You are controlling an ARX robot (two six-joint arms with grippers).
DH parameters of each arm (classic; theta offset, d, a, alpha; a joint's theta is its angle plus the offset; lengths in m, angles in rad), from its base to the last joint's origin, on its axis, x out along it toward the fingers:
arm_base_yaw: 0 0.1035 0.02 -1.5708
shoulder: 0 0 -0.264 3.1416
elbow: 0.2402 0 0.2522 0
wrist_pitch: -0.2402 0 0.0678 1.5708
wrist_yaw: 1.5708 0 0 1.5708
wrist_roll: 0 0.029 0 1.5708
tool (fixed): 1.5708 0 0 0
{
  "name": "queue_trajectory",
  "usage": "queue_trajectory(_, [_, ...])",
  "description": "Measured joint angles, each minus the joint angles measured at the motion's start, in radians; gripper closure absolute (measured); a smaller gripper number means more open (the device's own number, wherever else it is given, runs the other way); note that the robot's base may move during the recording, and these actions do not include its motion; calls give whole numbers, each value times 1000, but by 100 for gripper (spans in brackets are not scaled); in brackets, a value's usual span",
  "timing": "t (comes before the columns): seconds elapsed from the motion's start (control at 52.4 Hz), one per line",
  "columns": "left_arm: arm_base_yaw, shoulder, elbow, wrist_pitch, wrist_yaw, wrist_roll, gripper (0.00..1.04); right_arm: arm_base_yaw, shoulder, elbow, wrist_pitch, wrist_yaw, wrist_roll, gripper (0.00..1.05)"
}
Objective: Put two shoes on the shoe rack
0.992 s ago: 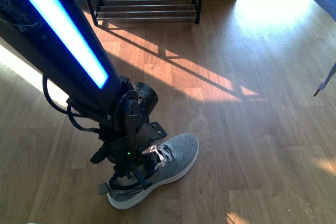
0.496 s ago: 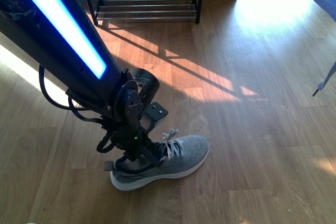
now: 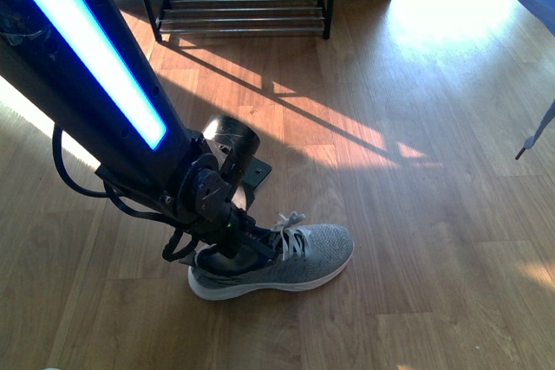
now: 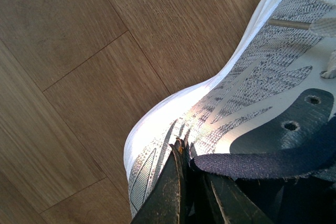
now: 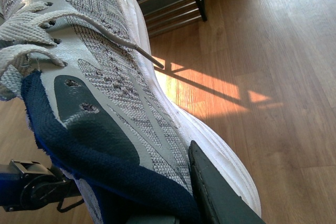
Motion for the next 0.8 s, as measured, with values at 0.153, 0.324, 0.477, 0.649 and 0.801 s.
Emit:
queue_trajectory(0.153, [0, 0, -13, 52, 8, -34, 103, 0, 0, 0, 0, 0, 0, 103])
queue_trajectory(0.324, [0, 0, -40, 144, 8, -73, 103, 0, 0, 0, 0, 0, 0, 103])
queue_trajectory(0.477, [0, 0, -58, 220, -29, -116, 103, 0, 0, 0, 0, 0, 0, 103])
queue_trajectory(0.649, [0, 0, -72, 283, -80, -181, 103, 0, 0, 0, 0, 0, 0, 103])
queue_trajectory(0.801, [-3, 0, -81, 322, -132, -257, 103, 0, 0, 0, 0, 0, 0, 103])
